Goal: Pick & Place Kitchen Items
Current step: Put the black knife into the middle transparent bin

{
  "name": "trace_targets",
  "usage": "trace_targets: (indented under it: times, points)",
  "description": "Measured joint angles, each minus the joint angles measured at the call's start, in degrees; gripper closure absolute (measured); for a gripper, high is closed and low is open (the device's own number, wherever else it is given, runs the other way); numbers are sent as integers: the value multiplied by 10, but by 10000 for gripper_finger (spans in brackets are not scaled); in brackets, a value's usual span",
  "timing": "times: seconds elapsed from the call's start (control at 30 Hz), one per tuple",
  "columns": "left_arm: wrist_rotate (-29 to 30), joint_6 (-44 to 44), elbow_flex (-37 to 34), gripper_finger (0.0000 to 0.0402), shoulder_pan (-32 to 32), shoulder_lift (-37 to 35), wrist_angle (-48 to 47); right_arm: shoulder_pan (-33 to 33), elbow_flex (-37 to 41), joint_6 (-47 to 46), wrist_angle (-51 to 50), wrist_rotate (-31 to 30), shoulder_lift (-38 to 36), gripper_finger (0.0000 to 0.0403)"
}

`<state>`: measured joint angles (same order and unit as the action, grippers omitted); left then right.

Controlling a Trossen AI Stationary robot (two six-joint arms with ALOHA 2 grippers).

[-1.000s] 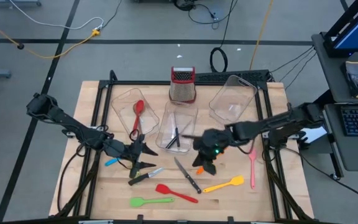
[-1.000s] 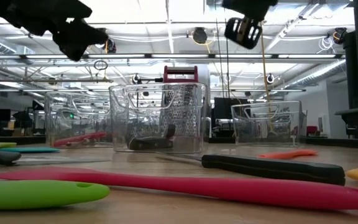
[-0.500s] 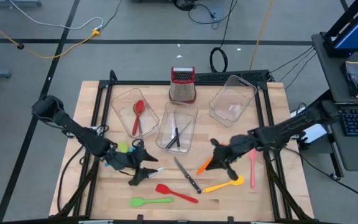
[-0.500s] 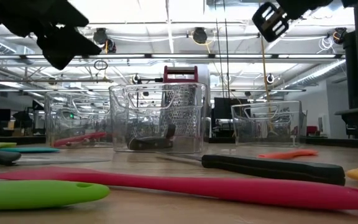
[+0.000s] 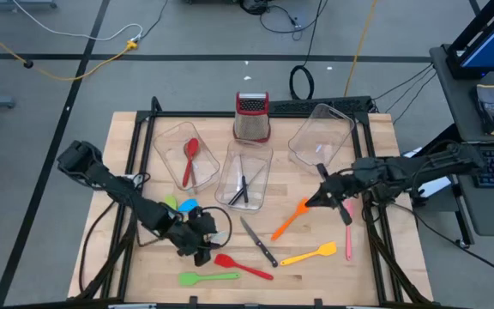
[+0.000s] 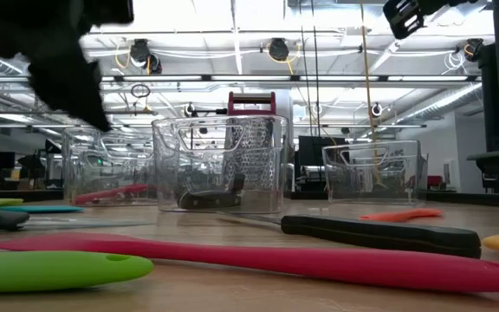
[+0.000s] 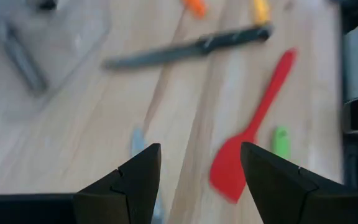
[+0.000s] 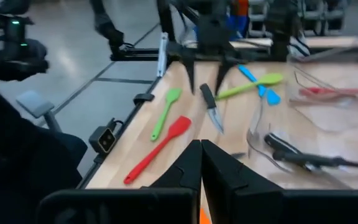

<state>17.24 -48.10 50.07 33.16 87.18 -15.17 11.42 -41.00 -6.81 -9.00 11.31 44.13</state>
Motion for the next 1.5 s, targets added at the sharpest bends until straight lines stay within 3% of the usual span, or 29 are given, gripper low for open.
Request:
trace_targets:
  times: [0.17,0.33,0.57,0.8,0.93,1.37,1.5]
  points:
    - [-24,-81,1,179,0,17,-61,7,58,15,78,24,-6,401]
    - [-45,-88,2,179,0,18,-90,7,117,-10,163,24,-12,402]
    - [-82,-82,2,179,0,18,-125,7,136,-30,179,24,-20,402]
    - [-139,-140,2,179,0,17,-124,7,136,-30,185,24,-19,399]
    - [-157,-114,2,179,0,17,-122,7,136,-29,187,24,-19,399]
    - [-130,-85,1,177,0,17,-126,7,136,-30,187,24,-19,399]
    - [-127,-77,1,153,0,17,-125,7,136,-30,187,24,-19,399]
